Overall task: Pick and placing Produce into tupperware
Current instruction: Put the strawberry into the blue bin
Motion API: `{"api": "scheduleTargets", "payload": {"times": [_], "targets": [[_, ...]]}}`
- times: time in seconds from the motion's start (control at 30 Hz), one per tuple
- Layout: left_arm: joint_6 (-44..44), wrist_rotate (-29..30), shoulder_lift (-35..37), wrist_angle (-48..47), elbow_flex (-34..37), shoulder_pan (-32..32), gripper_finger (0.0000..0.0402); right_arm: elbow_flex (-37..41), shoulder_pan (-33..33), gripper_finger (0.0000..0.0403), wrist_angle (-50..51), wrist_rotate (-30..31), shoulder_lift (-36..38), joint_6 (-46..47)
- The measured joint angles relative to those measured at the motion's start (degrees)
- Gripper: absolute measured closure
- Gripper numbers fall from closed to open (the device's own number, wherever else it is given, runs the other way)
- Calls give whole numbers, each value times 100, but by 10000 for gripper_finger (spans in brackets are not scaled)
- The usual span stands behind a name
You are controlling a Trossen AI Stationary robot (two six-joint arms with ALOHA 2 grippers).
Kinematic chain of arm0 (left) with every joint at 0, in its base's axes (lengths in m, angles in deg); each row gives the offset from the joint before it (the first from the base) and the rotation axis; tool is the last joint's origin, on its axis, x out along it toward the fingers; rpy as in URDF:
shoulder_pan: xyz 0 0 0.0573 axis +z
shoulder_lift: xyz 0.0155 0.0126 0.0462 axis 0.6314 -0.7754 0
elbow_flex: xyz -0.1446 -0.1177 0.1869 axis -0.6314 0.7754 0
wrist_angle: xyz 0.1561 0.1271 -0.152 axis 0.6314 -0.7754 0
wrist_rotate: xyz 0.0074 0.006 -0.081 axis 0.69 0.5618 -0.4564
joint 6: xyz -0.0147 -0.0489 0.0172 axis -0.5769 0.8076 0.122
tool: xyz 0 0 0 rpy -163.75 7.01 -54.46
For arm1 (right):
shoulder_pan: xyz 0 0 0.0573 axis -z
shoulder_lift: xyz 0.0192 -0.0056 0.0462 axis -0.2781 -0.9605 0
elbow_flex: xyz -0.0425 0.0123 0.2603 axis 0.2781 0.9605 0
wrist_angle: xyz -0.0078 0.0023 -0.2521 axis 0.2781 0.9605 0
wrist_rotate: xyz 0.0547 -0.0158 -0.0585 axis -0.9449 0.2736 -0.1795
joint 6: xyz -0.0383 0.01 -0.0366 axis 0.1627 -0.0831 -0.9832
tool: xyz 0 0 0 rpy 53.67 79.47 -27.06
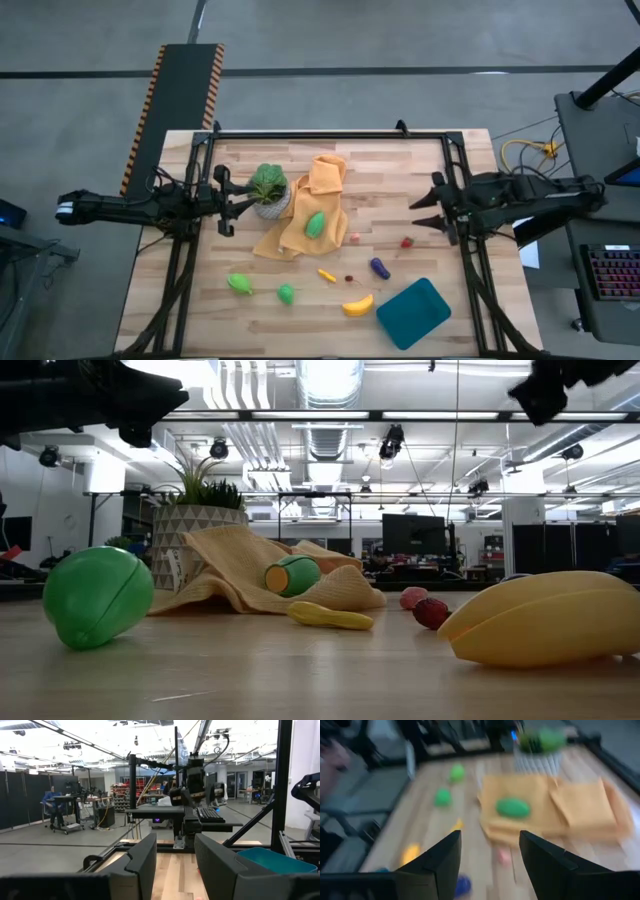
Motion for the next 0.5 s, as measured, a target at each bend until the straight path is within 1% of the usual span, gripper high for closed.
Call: {"api": "scheduleTargets", "payload": {"times": [0.13, 0.2, 0.23, 0.27, 0.37, 0.4, 0.5], "targets": [[0, 0, 2, 2, 0, 2, 281, 0, 0, 209, -913, -451, 184, -433], [0, 0, 2, 4, 0, 1, 281, 4, 0, 209, -1154, -667, 291, -595], [0, 0, 2, 3, 0, 0, 281, 4, 0, 209, -1163, -677, 341, -617], [0, 0, 2, 4, 0, 0, 281, 4, -2, 209, -1082, -557, 371, -607], [0, 0, 2, 3, 0, 0, 281, 86, 0, 209, -538, 284, 316, -459], [0, 0, 2, 2, 0, 0, 281, 150, 5, 209, -432, 476, 245, -408], [0, 0, 2, 4, 0, 0, 281, 311, 0, 209, -573, 571, -79, -337]]}}
